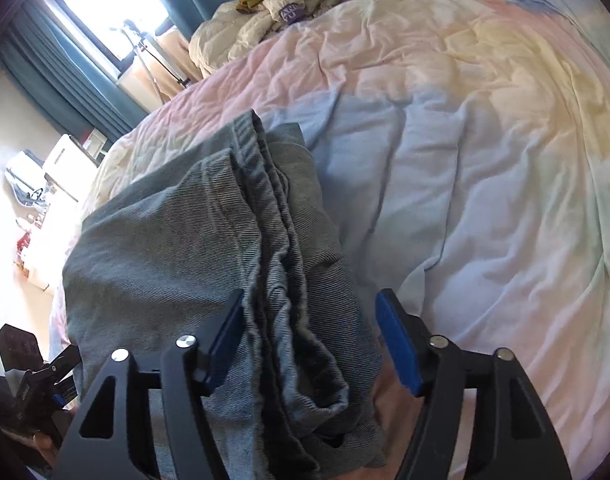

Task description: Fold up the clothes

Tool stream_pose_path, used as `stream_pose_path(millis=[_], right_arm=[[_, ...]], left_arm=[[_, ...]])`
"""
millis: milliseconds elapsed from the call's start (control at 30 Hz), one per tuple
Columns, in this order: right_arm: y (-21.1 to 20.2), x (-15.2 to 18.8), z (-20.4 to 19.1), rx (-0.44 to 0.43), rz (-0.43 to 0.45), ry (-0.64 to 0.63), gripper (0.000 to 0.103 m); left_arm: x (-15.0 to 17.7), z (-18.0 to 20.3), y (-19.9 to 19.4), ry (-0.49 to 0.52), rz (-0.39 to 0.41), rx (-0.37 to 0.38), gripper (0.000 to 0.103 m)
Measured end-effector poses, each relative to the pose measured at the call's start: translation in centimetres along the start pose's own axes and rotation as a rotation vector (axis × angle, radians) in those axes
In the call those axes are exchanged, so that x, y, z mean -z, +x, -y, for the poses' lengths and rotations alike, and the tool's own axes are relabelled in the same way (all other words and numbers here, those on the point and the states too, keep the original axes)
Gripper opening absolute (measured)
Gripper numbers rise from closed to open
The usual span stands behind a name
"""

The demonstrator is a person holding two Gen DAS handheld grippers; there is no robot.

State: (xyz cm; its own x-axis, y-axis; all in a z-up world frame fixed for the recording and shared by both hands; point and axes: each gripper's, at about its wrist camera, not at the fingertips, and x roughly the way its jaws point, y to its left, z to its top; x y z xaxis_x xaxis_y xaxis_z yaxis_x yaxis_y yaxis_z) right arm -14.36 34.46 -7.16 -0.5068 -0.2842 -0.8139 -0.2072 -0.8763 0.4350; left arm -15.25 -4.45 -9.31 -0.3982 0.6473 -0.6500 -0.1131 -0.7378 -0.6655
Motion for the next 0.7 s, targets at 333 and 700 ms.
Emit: stream_pose_path(millis=[333, 700], right_arm=[[5.8, -3.7, 0.6, -0.165, -0.215, -0.025, 0.071], [4.6, -3.8, -2.5, -0.331, -0.194, -0.195, 0.059]], left_arm=[[-0.5, 0.0, 1.9, 0.037, -0.069, 0.046, 0.085], [-0.2, 0.6, 3.4, 0.059, -0.068, 0.01, 0.071]])
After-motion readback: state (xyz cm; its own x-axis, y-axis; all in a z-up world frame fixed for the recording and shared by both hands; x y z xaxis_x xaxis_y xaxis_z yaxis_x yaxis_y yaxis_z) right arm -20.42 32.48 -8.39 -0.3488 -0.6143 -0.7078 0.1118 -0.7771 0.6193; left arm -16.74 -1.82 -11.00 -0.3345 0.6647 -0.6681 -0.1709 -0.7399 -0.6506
